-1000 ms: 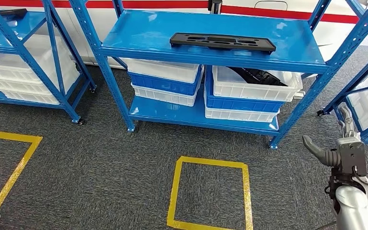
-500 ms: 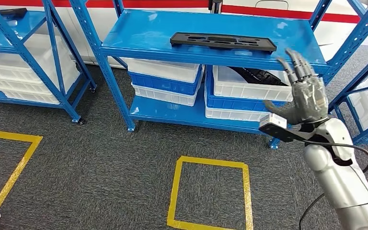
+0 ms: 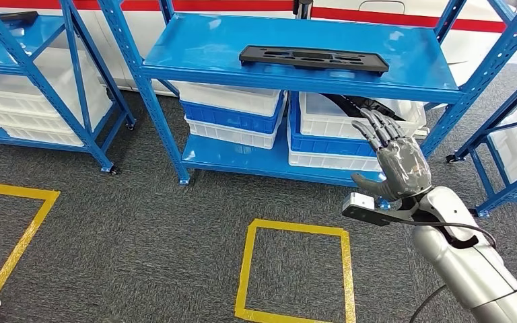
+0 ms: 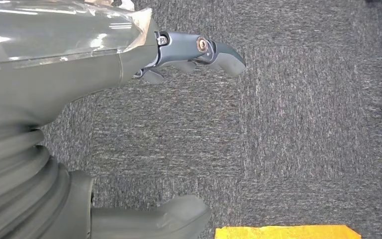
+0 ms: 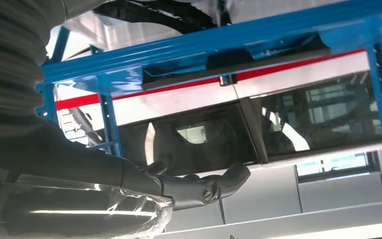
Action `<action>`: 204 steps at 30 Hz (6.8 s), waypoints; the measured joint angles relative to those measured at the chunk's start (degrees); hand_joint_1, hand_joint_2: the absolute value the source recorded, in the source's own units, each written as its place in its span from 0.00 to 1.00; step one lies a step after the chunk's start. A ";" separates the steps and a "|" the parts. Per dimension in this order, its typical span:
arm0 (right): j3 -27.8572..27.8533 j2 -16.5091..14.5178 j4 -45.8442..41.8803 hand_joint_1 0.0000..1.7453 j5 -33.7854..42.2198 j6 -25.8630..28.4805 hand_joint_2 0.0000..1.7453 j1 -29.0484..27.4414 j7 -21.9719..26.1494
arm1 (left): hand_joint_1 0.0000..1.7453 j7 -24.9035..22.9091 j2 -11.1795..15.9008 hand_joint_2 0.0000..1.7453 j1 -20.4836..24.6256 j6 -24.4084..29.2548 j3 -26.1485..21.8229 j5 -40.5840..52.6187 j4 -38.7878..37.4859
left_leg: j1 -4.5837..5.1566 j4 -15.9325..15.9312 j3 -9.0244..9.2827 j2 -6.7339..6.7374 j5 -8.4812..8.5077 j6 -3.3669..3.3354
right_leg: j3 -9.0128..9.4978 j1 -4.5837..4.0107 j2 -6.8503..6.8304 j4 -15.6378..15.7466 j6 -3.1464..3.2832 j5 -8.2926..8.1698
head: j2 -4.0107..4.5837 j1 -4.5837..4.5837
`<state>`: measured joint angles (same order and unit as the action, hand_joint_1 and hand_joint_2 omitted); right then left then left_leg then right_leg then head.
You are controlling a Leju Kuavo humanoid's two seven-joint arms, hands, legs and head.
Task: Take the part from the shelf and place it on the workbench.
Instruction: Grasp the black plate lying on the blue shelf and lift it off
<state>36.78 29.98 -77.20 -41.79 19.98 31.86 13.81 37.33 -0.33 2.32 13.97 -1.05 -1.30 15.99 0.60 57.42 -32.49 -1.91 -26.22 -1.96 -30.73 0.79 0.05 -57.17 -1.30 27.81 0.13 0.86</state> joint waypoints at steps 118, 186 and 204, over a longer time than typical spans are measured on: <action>-1.85 -8.01 6.75 0.00 -11.47 0.69 1.00 -5.04 -4.64 | 0.00 -9.62 -0.58 0.00 1.24 -1.80 -0.90 2.17 1.33 | -1.88 1.47 -3.35 1.45 1.04 0.44 | 2.14 2.33 -0.01 -0.29 -3.73 3.05 | 0.00 0.67; -5.71 -8.41 12.37 0.00 -8.39 1.97 1.00 -4.37 -3.82 | 0.00 -10.33 -0.17 0.00 0.55 -2.38 -1.55 3.03 0.36 | 1.16 0.45 0.21 0.41 -1.29 -2.00 | -2.64 -1.84 0.49 -0.23 1.53 -2.12 | 0.00 0.90; -6.57 -8.50 11.99 0.00 -9.68 1.85 1.00 -5.68 -3.87 | 0.00 -11.26 -0.17 0.00 0.73 -3.11 -1.75 3.17 0.36 | 1.16 0.45 0.20 0.41 -1.29 -2.00 | -2.64 -1.84 0.50 -0.22 1.53 -2.12 | 0.00 0.90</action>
<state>30.21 21.47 -65.21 -51.47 21.84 26.18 9.93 26.07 -0.50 3.05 10.86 -2.80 1.88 16.35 1.76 57.87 -32.29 -1.50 -27.51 -3.96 -33.37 -1.05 0.55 -57.39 0.23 25.69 0.13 1.76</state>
